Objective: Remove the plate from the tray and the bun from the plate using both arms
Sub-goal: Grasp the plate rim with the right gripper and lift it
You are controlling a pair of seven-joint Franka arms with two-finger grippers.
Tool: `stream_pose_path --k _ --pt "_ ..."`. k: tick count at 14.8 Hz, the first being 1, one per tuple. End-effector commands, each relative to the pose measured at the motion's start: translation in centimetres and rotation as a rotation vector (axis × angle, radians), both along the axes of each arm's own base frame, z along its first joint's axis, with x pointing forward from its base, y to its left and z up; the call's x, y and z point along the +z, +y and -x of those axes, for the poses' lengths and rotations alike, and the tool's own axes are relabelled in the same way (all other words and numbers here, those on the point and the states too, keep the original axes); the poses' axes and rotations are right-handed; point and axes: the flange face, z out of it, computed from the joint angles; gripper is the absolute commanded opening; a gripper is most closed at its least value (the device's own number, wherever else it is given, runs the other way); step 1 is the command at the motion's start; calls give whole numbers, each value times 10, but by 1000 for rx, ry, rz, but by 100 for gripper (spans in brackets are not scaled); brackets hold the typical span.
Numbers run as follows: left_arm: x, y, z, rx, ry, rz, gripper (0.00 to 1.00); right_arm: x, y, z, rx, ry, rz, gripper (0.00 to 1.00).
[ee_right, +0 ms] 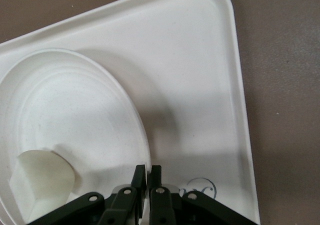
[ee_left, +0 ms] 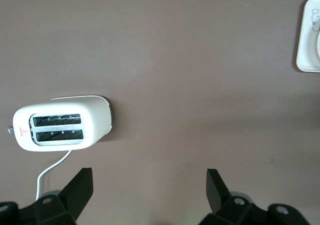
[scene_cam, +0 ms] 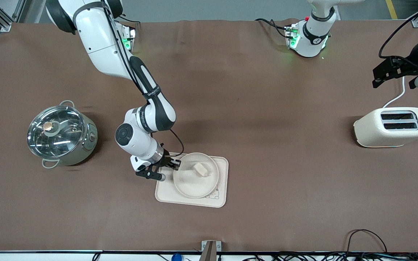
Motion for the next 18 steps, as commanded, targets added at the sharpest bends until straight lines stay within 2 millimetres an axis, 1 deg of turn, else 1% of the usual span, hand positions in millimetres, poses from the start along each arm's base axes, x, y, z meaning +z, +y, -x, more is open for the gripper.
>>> stream_pose_path --k 1,5,6,8,9,10,12,13,15,16,18 --pt "6 1 -1 -5 -11 18 100 2 1 -3 -11 -10 -14 1" --pt "6 1 -1 -5 -9 20 100 3 -3 -6 -26 -8 -21 0" --pt "5 1 -1 -5 -8 20 100 5 -4 -9 -29 -10 -25 0" --pt "5 -1 -2 0 -9 20 100 15 -5 -15 -77 -2 -88 0" --pt "1 -3 -4 -2 -2 22 100 19 -5 -18 -105 5 -120 0" --pt "-3 -4 -7 -5 4 21 100 19 -7 -19 -115 26 -137 0" --pt "-2 -5 -8 -7 -4 23 100 24 -15 -24 -128 51 -158 0" --pt "-2 -8 -8 -11 -6 23 100 25 -16 -23 -125 72 -165 0" --pt "-2 -11 -7 -17 -4 23 100 34 -12 -21 -105 85 -171 0" --pt "-3 -11 -8 -19 -3 23 100 36 -9 -18 -92 92 -172 0" --pt "-6 -13 -8 -23 2 23 100 41 -10 -10 -83 98 -167 0"
